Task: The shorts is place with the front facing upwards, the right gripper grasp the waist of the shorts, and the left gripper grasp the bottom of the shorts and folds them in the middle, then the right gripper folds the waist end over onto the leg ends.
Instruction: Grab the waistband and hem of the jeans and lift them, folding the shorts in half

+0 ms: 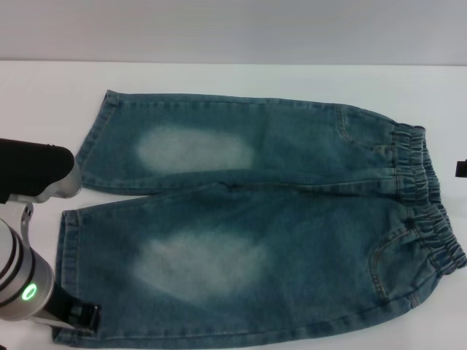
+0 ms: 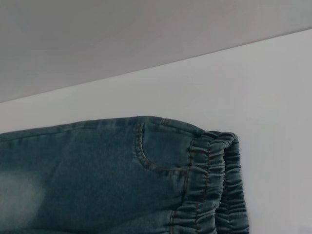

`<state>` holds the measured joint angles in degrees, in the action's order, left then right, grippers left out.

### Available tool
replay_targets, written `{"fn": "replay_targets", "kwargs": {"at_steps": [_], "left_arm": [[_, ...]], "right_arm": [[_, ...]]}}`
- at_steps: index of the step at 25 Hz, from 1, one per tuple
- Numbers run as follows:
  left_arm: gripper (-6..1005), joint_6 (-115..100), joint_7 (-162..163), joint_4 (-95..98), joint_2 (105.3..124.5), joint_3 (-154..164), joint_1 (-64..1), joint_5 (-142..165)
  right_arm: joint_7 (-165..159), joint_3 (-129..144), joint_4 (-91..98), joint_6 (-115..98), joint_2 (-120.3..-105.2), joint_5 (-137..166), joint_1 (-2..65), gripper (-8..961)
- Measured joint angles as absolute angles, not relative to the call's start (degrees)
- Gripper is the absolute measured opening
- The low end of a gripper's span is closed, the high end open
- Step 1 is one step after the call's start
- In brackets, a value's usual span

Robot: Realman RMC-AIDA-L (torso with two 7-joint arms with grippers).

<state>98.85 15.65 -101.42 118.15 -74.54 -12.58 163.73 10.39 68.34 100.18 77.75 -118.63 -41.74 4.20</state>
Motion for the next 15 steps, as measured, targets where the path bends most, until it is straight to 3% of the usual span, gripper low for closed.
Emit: {"fn": "replay_targets", "kwargs": {"at_steps": [15], "left_arm": [[35, 99.87, 14.99, -103.16, 118.1, -75.15, -13.79, 163.6]], "right_arm": [[10.46, 67.84, 100.86, 81.21, -118.62, -41.05, 3.7, 749]]}}
